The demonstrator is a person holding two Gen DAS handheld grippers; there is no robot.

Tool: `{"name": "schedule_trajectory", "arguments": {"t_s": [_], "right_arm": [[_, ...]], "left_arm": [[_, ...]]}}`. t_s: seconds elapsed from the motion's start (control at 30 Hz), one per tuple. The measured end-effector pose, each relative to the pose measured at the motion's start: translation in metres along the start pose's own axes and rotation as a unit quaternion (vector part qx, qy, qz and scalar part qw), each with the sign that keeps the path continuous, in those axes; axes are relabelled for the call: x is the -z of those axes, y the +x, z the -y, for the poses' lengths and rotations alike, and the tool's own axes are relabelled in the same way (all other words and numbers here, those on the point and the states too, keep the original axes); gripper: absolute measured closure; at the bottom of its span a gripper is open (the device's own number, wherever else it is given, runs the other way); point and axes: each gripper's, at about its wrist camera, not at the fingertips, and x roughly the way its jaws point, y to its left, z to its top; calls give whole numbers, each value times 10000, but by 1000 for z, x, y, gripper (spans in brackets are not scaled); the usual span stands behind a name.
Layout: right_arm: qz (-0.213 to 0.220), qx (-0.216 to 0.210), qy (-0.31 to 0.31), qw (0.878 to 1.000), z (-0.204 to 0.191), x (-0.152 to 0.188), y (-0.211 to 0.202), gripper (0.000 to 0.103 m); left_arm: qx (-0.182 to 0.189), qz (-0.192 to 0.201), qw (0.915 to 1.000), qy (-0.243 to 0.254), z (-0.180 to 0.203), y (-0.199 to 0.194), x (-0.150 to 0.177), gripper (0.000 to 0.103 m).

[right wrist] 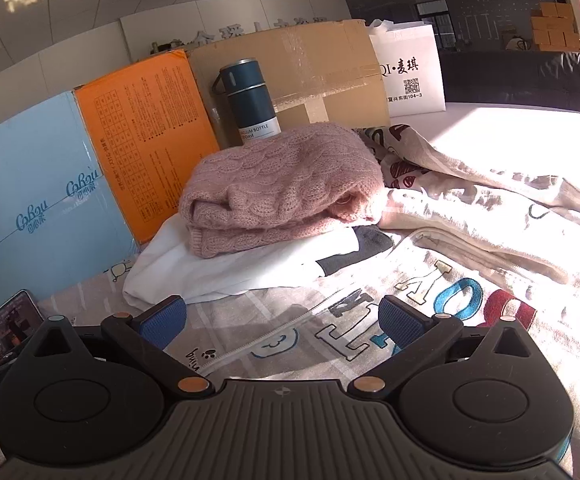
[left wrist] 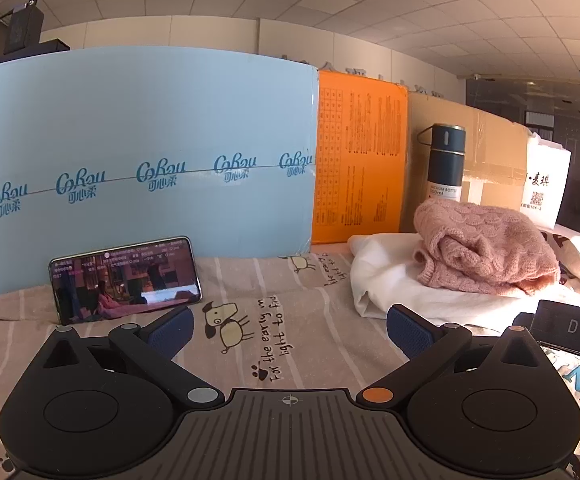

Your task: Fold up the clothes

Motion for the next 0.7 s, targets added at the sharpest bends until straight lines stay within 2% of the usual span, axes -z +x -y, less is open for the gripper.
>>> {"name": "schedule_trajectory", "arguments": {"t_s": [0.2, 0.7], "right_arm": [[-235, 201, -130, 9994, -2, 3, 9, 0], [-494, 143, -130, 9986, -3, 4, 19, 0]], "left_arm": [[52, 20, 10000, -24, 0, -2, -2, 0], [75, 57, 10000, 13, 2, -4, -2, 0]]}}
